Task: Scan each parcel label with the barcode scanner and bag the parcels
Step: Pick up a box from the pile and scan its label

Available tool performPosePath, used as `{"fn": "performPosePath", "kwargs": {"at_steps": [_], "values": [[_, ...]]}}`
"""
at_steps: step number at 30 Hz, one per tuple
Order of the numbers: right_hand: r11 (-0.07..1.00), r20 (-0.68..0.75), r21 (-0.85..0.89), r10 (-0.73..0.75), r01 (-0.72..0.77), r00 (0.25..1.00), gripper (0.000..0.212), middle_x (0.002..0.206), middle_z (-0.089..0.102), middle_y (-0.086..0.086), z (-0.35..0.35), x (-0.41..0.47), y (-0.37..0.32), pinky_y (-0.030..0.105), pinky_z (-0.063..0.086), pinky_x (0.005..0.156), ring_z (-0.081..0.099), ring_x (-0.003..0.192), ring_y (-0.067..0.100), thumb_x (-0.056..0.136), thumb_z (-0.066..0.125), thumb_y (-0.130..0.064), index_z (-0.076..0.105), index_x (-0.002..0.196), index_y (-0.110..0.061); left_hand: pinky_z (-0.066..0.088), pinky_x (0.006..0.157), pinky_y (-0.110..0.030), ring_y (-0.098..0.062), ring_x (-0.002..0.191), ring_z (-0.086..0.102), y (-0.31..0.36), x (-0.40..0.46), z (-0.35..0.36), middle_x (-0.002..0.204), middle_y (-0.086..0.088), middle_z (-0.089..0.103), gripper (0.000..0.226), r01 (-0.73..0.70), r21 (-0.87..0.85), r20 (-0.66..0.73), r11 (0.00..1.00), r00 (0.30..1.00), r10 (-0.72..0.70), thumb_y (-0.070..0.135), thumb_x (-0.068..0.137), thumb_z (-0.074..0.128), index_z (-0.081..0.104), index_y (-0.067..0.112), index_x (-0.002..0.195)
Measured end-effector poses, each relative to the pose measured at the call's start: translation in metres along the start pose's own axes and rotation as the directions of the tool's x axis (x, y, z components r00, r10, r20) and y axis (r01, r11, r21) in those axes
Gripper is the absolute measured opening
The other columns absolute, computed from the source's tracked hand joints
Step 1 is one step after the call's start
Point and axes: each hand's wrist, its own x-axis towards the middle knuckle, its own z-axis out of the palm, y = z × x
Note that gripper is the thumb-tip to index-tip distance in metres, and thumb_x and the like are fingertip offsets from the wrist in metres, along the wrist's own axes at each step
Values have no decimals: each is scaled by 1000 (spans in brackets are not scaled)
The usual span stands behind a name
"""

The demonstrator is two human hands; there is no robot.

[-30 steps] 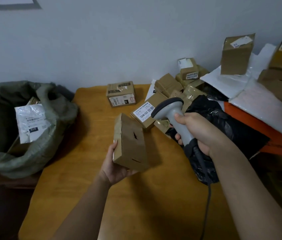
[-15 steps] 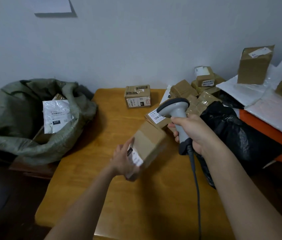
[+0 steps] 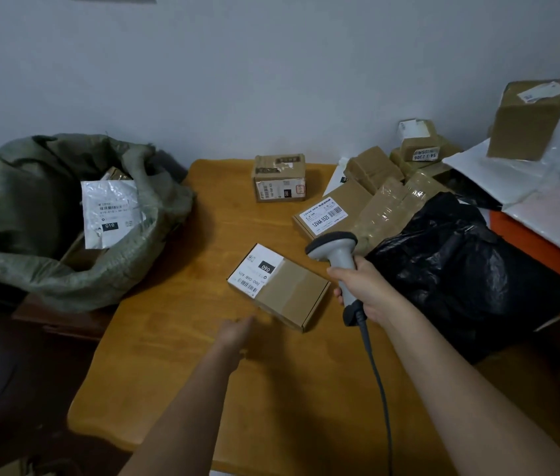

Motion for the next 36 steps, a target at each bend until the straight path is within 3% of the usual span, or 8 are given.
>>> {"fn": "performPosePath", "kwargs": {"at_steps": [8,15,19,24,27,30,32,36], "values": [[996,76,-87,-18,25,997,43,100,58,7,24,44,18,28,49,58,57,67,15,93,63,-16,42,130,-21,42,86,-37,-25,107,50,-4,4,11,121,-10,55,47,49,-44,183,998,982,-40,32,94,62,51,4,131],[984,248,-138,143,-111,958,57,105,71,15,30,40,38,27,46,49,53,53,13,91,64,-10,30,131,-34,47,95,-43,-30,116,49,-12,20,0,136,-10,47,81,4,-75,36,997,999,-1,53,73,75,39,22,140],[989,205,-136,91,-64,975,76,113,62,10,35,35,39,26,48,50,56,59,13,89,68,-12,25,150,-30,45,98,-47,-36,126,38,-15,27,-16,140,-10,30,81,-93,209,-137,973,983,123,43,76,79,35,41,144],[990,54,-126,-51,58,997,43,103,57,8,40,48,36,28,49,56,55,60,14,93,59,-6,39,128,-19,29,112,-41,-31,132,33,-3,22,-24,142,-10,34,54,-360,655,148,664,923,354,27,93,63,43,37,143],[980,17,-199,-22,25,1000,38,101,56,8,34,49,45,30,50,57,55,62,16,92,59,-5,39,121,-20,29,108,-43,-33,133,29,0,13,-19,144,-9,32,52,-279,724,63,631,938,342,43,94,57,43,33,142],[978,-3,-203,42,-42,999,40,100,58,9,28,44,59,27,47,52,54,60,16,91,58,-3,40,122,-21,45,99,-42,-36,123,44,-12,0,-17,135,-16,45,69,6,553,-145,833,985,89,61,86,57,50,10,132],[982,-15,-178,60,-61,998,40,100,58,9,26,41,68,27,46,51,54,61,16,90,57,-1,40,122,-20,52,82,-43,-32,105,54,-21,-6,-13,119,-13,55,65,134,210,-62,969,990,-124,60,86,58,54,6,122],[990,-9,-129,60,-60,998,39,104,61,11,23,36,72,27,47,53,56,60,15,90,58,-3,44,122,-20,51,66,-39,-29,100,58,-21,-11,-5,121,-10,56,71,218,-116,65,969,975,-211,45,76,78,41,13,127]]}}
